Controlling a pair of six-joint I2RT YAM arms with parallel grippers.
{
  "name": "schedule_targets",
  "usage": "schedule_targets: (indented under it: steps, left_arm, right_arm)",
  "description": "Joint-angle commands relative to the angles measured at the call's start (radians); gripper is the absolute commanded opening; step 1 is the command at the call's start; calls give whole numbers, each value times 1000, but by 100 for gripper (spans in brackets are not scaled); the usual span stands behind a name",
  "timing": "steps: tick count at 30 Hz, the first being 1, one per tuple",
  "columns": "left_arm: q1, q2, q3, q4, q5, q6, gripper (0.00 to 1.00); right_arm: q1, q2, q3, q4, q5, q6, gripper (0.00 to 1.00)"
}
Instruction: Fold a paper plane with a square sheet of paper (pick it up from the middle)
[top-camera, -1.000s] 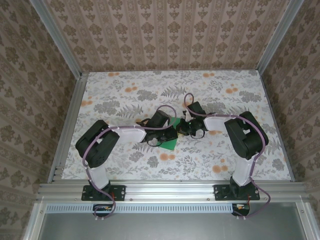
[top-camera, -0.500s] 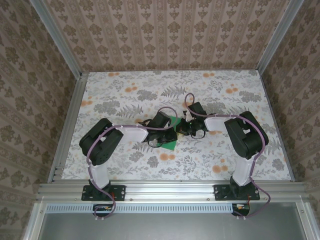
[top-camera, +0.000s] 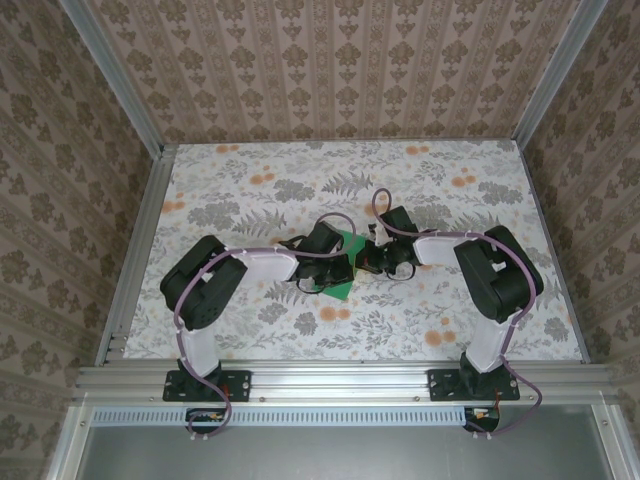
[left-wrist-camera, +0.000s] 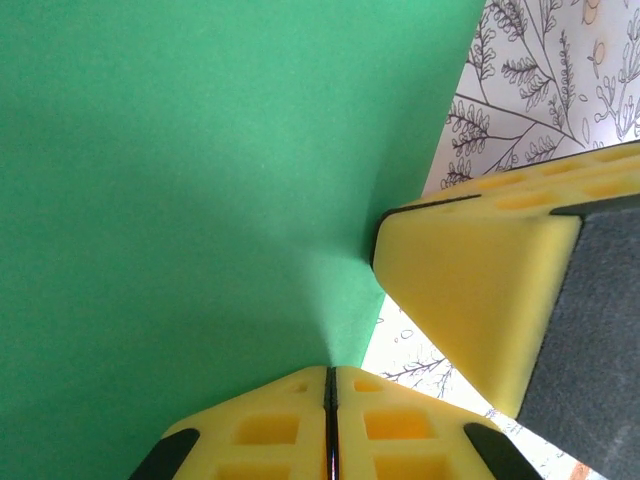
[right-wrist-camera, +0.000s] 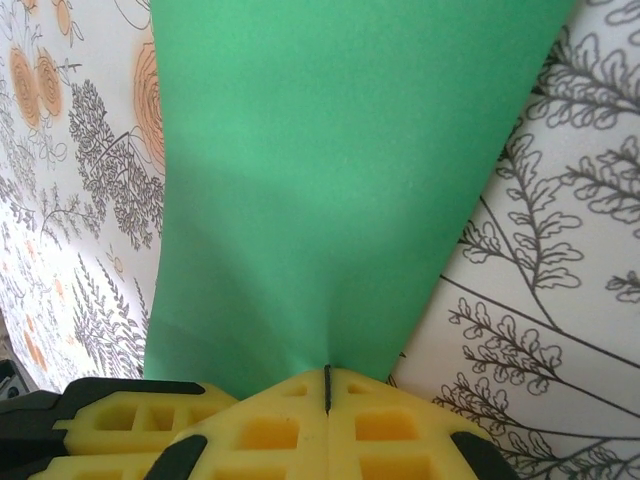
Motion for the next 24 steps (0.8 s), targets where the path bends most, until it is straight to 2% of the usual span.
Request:
schedule_targets:
  steps: [1,8,24]
  left_arm:
    - [-8,28,20,-88,-28,-5,10]
    - [-9,54,46,-189,-35,-9,10]
    - [-14,91,55,-243,-24,-14,8]
  right_arm:
    - [-3,27,15,-43,12,-28,4]
    - [-28,62,61,-69,65,-41,4]
    - [-87,128,123,-15,64,-17,4]
